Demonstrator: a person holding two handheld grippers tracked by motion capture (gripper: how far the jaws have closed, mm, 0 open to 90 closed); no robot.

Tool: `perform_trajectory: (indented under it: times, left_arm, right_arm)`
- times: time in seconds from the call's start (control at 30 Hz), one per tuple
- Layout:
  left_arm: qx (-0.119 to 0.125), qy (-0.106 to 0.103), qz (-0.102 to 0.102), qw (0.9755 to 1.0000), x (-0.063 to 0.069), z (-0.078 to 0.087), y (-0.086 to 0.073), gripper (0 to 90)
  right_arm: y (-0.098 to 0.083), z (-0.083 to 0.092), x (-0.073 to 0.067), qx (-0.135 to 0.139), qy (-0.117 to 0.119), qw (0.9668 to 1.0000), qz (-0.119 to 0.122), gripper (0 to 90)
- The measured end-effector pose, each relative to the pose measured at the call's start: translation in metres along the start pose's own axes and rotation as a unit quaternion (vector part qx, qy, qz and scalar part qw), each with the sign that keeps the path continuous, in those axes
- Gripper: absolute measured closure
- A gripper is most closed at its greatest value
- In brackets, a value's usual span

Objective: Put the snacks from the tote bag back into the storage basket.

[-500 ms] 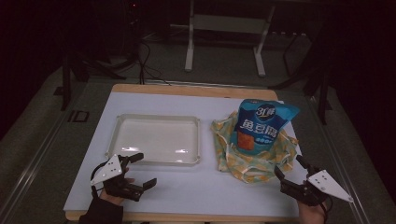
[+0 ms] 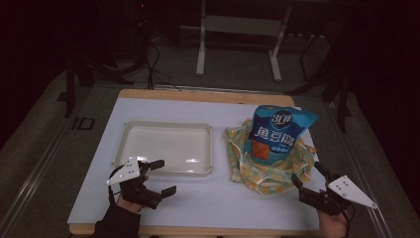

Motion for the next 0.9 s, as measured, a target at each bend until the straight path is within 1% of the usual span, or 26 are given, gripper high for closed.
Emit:
perform_trajectory:
  times: [0.07,0.1,0.13,0.17,0.2,0.23,0.27,0.3,0.33,0.37,0.4,0.43,0.47,0.5,0.53,0.57,0.6,0.63,0.67,0.7,0.73,0.77,0.83,0.87,0.9]
  left_arm:
    - [0.002,-0.003,0.0,1.0,0.0,-0.001,0.003,0.2]
    - [0.008,-0.008,0.001,0.9999,0.001,-0.004,0.008,0.2]
    - [0.008,-0.008,0.001,0.9999,0.001,-0.004,0.008,0.2]
    - [0.001,-0.005,-0.002,1.0,0.0,-0.007,0.011,0.2]
    - [0.001,-0.005,-0.002,1.0,0.0,-0.007,0.011,0.2]
    - [-0.006,-0.005,-0.007,0.9999,0.0,-0.009,0.011,0.2]
    - [-0.015,-0.006,-0.017,0.9997,0.002,-0.013,0.013,0.2]
    - [-0.015,-0.006,-0.017,0.9997,0.002,-0.013,0.013,0.2]
    - [-0.022,-0.018,-0.02,0.9994,0.004,-0.018,0.014,0.2]
    - [-0.025,-0.02,-0.024,0.9992,0.005,-0.02,0.015,0.2]
    - [-0.03,-0.024,-0.026,0.9989,0.006,-0.023,0.016,0.2]
    - [-0.03,-0.024,-0.026,0.9989,0.006,-0.023,0.016,0.2]
    - [-0.034,-0.031,-0.03,0.9985,0.007,-0.028,0.017,0.3]
    - [-0.034,-0.031,-0.03,0.9985,0.007,-0.028,0.017,0.3]
    - [-0.038,-0.031,-0.033,0.9983,0.007,-0.033,0.02,0.3]
    - [-0.039,-0.039,-0.032,0.998,0.008,-0.035,0.022,0.3]
    - [-0.041,-0.036,-0.033,0.998,0.008,-0.038,0.023,0.2]
    - [-0.039,-0.042,-0.033,0.9978,0.008,-0.04,0.025,0.2]
    - [-0.039,-0.042,-0.033,0.9978,0.008,-0.04,0.025,0.2]
    - [-0.041,-0.047,-0.031,0.9976,0.008,-0.043,0.027,0.2]
    - [-0.042,-0.045,-0.032,0.9976,0.008,-0.045,0.028,0.2]
    - [-0.047,-0.053,-0.033,0.997,0.008,-0.051,0.031,0.2]
    - [-0.047,-0.052,-0.035,0.9969,0.008,-0.053,0.033,0.2]
    - [-0.048,-0.059,-0.033,0.9965,0.008,-0.058,0.037,0.2]
    - [-0.048,-0.059,-0.033,0.9965,0.008,-0.058,0.037,0.2]
  right_arm:
    - [0.001,-0.001,0.0,-0.004,0.001,1.0,0.003,13.7]
    - [0.001,-0.002,0.0,-0.006,0.003,1.0,0.003,13.7]
    - [0.001,-0.002,0.0,-0.009,0.004,1.0,0.002,13.5]
    - [0.001,-0.003,0.0,-0.011,0.005,0.9999,0.0,13.3]
    - [0.001,-0.003,0.0,-0.011,0.005,0.9999,0.0,13.3]
    - [0.001,-0.003,0.0,-0.011,0.007,0.9999,-0.003,13.3]
    - [0.001,-0.005,0.001,-0.014,0.008,0.9999,-0.005,13.1]
    - [0.001,-0.005,0.002,-0.013,0.006,0.9999,-0.004,13.1]
    - [0.001,-0.006,0.002,-0.013,0.009,0.9999,-0.003,13.0]
    - [0.002,-0.006,0.003,-0.014,0.012,0.9998,-0.003,13.0]
    - [0.002,-0.007,0.003,-0.015,0.009,0.9998,-0.001,13.0]
    - [0.002,-0.007,0.003,-0.015,0.009,0.9998,-0.001,13.0]
    - [0.003,-0.008,0.005,-0.017,0.013,0.9998,-0.001,12.8]
    - [0.004,-0.008,0.005,-0.018,0.012,0.9998,-0.002,12.8]
    - [0.004,-0.009,0.006,-0.021,0.016,0.9996,-0.003,12.8]
    - [0.005,-0.009,0.006,-0.022,0.024,0.9995,-0.003,12.8]
    - [0.006,-0.01,0.006,-0.023,0.027,0.9994,-0.003,12.8]
    - [0.007,-0.011,0.007,-0.025,0.028,0.9993,-0.001,12.8]
    - [0.008,-0.011,0.007,-0.025,0.032,0.9992,-0.002,12.6]
    - [0.008,-0.011,0.007,-0.025,0.032,0.9992,-0.002,12.6]
    - [0.008,-0.012,0.008,-0.026,0.037,0.999,-0.003,12.2]
    - [0.011,-0.013,0.01,-0.023,0.035,0.9991,-0.008,12.0]
    - [0.014,-0.014,0.011,-0.02,0.036,0.9991,-0.006,11.9]
    - [0.015,-0.014,0.012,-0.016,0.034,0.9993,-0.006,11.9]
    - [0.015,-0.014,0.012,-0.016,0.034,0.9993,-0.006,11.9]
Point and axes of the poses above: each handheld gripper's, and its own axes: z roughly backward along the jaws, y roughly out of its top, x roughly to its right, the point moved 7 cm from there along -z, roughly forward along the jaws, and after that the axes turned 7 degrees about -x, right-handed, at the moved point
